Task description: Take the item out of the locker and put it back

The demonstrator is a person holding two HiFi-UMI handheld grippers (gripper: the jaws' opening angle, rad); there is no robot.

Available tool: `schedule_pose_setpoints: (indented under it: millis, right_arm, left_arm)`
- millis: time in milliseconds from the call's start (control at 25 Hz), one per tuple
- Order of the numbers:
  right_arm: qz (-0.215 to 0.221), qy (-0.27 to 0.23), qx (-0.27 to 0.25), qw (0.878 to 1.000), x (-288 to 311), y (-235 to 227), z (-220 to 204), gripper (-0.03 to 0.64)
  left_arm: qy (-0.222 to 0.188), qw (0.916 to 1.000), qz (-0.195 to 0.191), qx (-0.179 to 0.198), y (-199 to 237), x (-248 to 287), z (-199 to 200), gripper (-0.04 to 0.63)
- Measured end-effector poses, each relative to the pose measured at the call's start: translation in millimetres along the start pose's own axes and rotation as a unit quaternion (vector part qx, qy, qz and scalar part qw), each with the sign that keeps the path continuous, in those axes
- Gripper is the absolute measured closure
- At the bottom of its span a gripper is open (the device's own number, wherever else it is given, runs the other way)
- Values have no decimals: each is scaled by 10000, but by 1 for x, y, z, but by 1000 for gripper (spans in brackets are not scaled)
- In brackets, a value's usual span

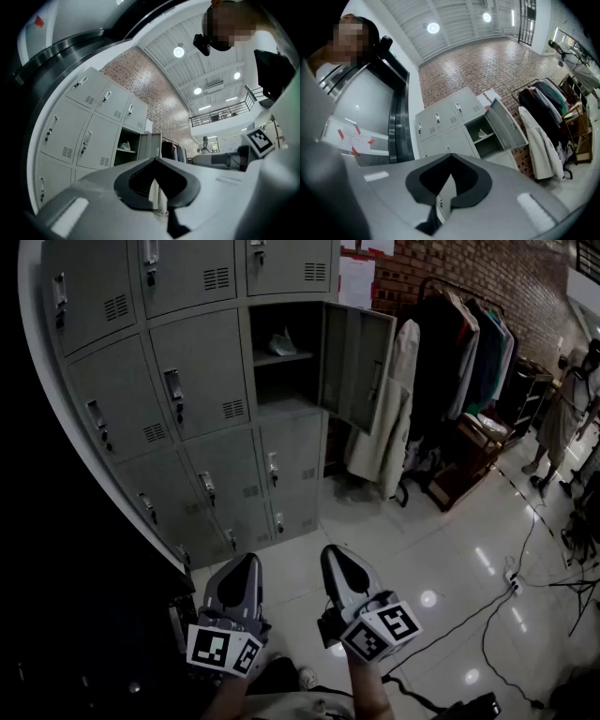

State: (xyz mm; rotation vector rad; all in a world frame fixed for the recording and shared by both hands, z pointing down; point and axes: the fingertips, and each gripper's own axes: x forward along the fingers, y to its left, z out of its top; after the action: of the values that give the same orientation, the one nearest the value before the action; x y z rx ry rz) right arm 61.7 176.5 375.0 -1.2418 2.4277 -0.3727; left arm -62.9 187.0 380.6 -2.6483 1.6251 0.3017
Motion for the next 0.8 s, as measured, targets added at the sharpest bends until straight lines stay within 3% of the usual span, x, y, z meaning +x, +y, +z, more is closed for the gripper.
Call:
schedule_pose_setpoints:
  millis: [240,400,560,800]
  right_arm:
    - [234,131,-90,9996,35,-20,-7,617]
    - [683,132,-336,9970,72,-29,-3,617]
    - [1000,76,-750,9921,126,-45,-2,617]
    - [1449,93,-905,9853,234,-70,16,617]
  left_arm:
    - [-178,9998,86,13,27,41,-4,589]
    - [-390,9992,22,-41,46,79,-8,591]
    - [-579,9983,-67,-23,79,132,-15,589]
    - [-692,9974,7,192,147,228,-3,591]
